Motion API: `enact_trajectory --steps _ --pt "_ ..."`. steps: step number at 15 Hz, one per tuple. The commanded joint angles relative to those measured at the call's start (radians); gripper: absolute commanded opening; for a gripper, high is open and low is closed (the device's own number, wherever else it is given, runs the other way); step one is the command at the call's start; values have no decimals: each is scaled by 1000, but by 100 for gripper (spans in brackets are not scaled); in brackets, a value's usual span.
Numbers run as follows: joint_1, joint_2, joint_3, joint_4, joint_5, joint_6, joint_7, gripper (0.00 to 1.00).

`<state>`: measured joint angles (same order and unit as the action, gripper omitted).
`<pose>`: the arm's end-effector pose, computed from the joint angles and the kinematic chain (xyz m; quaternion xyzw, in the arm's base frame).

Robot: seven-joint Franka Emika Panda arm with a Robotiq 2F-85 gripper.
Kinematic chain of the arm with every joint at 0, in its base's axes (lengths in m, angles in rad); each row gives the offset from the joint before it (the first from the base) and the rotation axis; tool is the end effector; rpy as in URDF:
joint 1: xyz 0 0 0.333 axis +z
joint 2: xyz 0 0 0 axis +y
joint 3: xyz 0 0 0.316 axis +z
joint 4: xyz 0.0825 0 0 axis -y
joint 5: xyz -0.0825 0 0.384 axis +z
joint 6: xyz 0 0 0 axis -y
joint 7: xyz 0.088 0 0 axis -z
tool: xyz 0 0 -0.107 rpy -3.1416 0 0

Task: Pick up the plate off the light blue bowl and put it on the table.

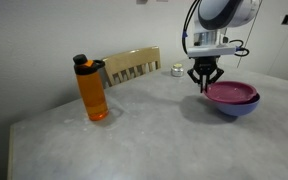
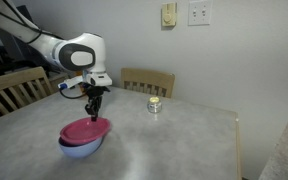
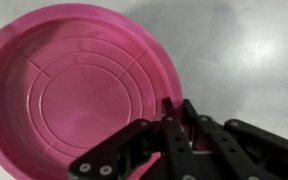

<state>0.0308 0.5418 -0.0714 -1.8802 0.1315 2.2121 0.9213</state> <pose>0.6126 -0.0190 0.2046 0.8615 -0.4963 -0.1060 0.0174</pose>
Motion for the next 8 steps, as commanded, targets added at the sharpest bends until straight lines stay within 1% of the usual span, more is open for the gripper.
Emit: enact_trajectory --steps 1,4,8 --pt "-1 -44 3 -5 19 -99 -25 3" --pt "17 -93 5 -9 3 -173 -16 3" --pt "45 -135 22 35 -23 -251 -25 3"
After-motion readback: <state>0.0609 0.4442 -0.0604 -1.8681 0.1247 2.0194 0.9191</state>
